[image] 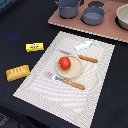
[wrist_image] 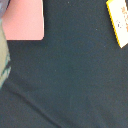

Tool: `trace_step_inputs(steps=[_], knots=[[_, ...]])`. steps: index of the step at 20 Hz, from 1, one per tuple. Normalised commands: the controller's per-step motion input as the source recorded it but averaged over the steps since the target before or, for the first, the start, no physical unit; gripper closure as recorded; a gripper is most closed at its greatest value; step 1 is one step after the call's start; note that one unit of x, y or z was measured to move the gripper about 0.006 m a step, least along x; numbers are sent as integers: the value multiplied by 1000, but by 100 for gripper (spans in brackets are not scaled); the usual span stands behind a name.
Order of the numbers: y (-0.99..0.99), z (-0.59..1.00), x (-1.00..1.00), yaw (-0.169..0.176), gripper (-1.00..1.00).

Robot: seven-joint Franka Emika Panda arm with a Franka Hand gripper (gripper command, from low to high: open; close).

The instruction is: Interact with the objects in diverse but meaningful ways.

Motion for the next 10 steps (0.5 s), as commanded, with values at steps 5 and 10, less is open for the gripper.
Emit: trace_step_inputs(steps=[5,10], knots=[[61,-93,519,-48,-100],[55,-173,722,-85,-100]])
